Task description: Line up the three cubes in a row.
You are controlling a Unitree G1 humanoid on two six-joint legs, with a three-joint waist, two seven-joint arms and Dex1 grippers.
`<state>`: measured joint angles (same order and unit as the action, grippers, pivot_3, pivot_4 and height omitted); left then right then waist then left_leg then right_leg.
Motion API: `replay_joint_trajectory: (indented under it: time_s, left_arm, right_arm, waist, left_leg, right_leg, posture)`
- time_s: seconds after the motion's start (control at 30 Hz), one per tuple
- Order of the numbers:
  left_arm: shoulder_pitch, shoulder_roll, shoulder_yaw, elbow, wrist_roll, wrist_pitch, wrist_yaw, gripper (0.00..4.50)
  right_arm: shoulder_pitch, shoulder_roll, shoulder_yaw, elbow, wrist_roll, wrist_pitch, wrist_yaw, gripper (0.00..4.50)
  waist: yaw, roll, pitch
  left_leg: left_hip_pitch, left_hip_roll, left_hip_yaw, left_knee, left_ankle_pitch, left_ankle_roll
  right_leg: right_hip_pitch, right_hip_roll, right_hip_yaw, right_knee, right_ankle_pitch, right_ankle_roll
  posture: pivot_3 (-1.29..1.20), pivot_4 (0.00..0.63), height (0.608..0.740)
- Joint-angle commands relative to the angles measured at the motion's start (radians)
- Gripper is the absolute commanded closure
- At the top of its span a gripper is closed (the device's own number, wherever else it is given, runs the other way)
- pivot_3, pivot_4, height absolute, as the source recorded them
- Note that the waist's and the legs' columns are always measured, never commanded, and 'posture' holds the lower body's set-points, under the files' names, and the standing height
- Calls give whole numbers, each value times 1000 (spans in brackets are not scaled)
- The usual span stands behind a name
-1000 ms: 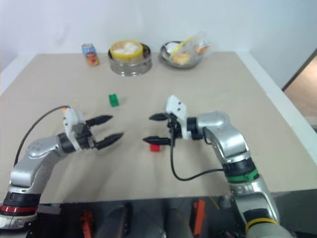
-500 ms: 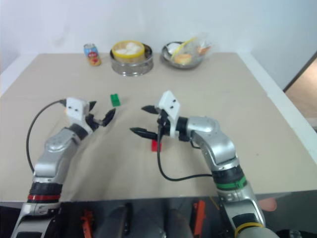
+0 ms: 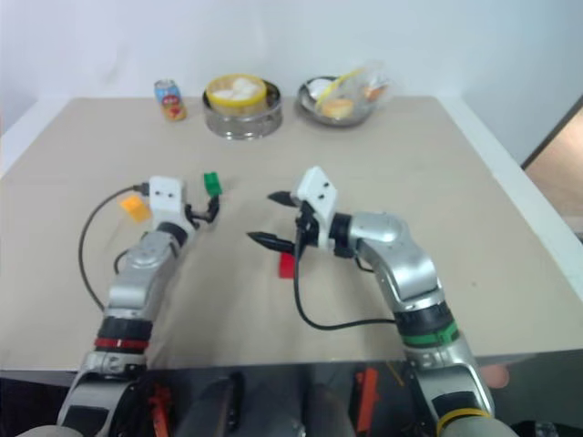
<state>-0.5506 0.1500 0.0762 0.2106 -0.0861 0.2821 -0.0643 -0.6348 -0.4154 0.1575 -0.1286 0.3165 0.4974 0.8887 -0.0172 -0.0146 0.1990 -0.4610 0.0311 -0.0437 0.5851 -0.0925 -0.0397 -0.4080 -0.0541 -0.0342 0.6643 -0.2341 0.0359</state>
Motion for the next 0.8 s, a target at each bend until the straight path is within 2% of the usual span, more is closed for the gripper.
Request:
replay_joint_trajectory:
  time_s: [0.03,0.8]
  left_arm:
    - [-62,-20,3,43,18,-17,42,0]
    - [-349,-45,38,530,27,-205,120,0]
  right_arm:
    - [-18,-6,-13,-8,1,-21,-3,48]
    - [-17,-21,-20,-15,-8,-16,-28,48]
  waist:
    - [0,0,0]
    - [0,-1,0]
  left_leg:
    - [0,0,0,0,0,0]
    - [0,0,0,0,0,0]
  right_leg:
    - [0,0,0,0,0,0]
    - [0,0,0,0,1,2]
  posture:
    - [0,150,740]
    - [0,150,740]
